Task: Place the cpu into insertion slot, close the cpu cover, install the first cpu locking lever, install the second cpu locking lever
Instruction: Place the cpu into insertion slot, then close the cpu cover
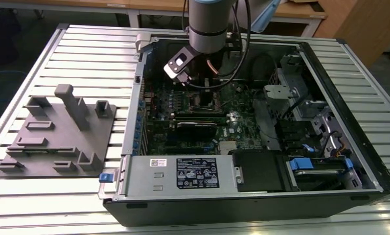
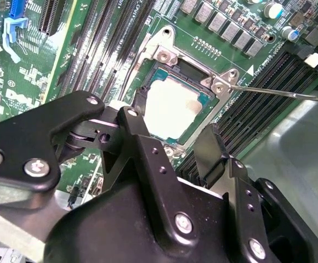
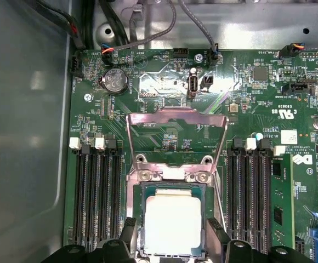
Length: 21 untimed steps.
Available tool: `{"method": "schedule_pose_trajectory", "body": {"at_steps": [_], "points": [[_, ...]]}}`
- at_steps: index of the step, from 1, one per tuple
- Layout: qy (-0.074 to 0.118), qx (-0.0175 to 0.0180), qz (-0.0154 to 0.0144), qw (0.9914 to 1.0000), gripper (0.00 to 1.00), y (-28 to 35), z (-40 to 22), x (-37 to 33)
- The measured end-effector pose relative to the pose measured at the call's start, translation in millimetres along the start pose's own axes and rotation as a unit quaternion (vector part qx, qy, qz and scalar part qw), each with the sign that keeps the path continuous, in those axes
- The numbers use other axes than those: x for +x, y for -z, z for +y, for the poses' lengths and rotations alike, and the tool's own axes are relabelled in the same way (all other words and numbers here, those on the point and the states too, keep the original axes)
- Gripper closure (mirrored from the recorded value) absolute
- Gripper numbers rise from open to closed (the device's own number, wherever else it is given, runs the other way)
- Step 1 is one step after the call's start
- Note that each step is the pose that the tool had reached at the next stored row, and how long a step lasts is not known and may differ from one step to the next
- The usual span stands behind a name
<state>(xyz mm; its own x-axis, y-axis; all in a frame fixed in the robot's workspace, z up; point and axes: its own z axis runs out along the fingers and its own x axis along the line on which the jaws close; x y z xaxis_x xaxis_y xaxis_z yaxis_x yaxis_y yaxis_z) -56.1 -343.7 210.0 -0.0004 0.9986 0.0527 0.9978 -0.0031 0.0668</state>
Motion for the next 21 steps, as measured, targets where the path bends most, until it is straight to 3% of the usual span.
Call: {"method": "schedule_pose_trajectory", "body": {"at_steps": [3,5,6,8,12,14,21], "points": [[0.0,0.0,0.0,1.0,0.4,0.0,0.0,0.0],[0.0,0.0,0.0,1.0,0.53,0.0,0.0,0.0],[0.0,0.0,0.0,1.0,0.53,0.1,0.0,0.0],[0.0,0.0,0.0,1.0,0.65,0.1,0.0,0.0],[0.0,0.0,0.0,1.0,0.76,0.1,0.0,0.0],[0.0,0.0,0.0,1.0,0.88,0.1,0.0,0.0],[0.0,0.0,0.0,1.0,0.89,0.3,0.0,0.0]]}}
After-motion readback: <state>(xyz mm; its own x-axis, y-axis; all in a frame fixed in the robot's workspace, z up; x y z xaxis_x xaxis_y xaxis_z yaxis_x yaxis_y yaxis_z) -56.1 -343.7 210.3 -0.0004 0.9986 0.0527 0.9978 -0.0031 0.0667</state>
